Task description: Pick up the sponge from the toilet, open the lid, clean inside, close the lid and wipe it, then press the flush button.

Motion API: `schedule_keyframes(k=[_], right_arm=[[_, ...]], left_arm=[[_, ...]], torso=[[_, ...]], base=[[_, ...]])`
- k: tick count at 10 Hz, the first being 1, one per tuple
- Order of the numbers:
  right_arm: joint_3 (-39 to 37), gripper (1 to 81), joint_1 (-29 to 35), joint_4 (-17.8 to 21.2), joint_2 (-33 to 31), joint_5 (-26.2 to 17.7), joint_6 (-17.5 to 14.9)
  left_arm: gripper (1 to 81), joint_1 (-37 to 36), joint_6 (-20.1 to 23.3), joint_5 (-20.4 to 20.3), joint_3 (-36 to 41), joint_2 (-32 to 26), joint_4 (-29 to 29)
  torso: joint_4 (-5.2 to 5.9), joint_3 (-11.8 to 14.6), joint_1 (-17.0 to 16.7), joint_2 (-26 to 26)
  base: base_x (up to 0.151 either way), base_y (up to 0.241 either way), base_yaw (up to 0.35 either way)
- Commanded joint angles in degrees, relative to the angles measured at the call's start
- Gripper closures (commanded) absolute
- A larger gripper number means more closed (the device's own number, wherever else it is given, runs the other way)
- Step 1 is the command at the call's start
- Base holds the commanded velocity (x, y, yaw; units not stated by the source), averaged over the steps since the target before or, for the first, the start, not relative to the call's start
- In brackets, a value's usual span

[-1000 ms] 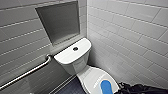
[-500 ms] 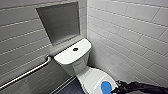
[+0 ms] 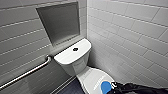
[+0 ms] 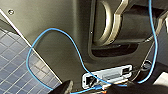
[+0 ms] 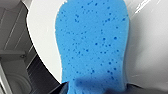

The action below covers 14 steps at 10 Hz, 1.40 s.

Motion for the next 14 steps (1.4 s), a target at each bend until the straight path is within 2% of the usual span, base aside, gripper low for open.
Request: schedule_keyframes(k=[1, 3, 9, 11, 12, 14], right_arm=[[-2.07, 1.0, 6.42, 2.17, -0.16, -2.83, 0.23], [-4.01, 1.0, 6.42, 2.09, 0.72, -2.65, 0.06], [-8.57, 1.0, 0.28, 1.47, 7.47, 9.55, -0.73], [-9.64, 1.0, -2.53, 1.47, 8.80, 16.66, -0.82], [-9.64, 1.0, -2.98, 1.38, 8.89, 18.79, -0.82], [-9.20, 1.0, -2.98, 1.47, 7.93, 19.32, -0.65]], left_arm=[[1.0, 2.49, 0.52, 4.80, 0.35, -0.09, 0.05], [1.0, 2.49, 0.52, 4.98, 0.35, -0.09, 0.05], [1.0, 3.10, 0.34, 6.21, 0.35, -0.79, -0.04], [1.0, 3.10, 0.34, 7.53, 0.35, -0.88, -0.13], [1.0, 3.19, 0.34, 7.62, 0.35, -0.71, -0.13], [1.0, 3.10, 0.34, 7.62, 0.35, -0.18, 0.13]], torso=[[0.00, 0.00, 0.00, 0.00], [0.00, 0.00, 0.00, 0.00], [0.00, 0.02, 0.00, -0.02], [0.00, 0.02, 0.00, -0.02], [0.00, 0.02, 0.00, -0.05], [0.00, 0.02, 0.00, -0.07]], base=[[0.000, 0.000, 0.000], [0.000, 0.000, 0.000], [0.000, 0.000, 0.000], [0.000, 0.000, 0.000], [0.000, 0.000, 0.000], [0.000, 0.000, 0.000]])
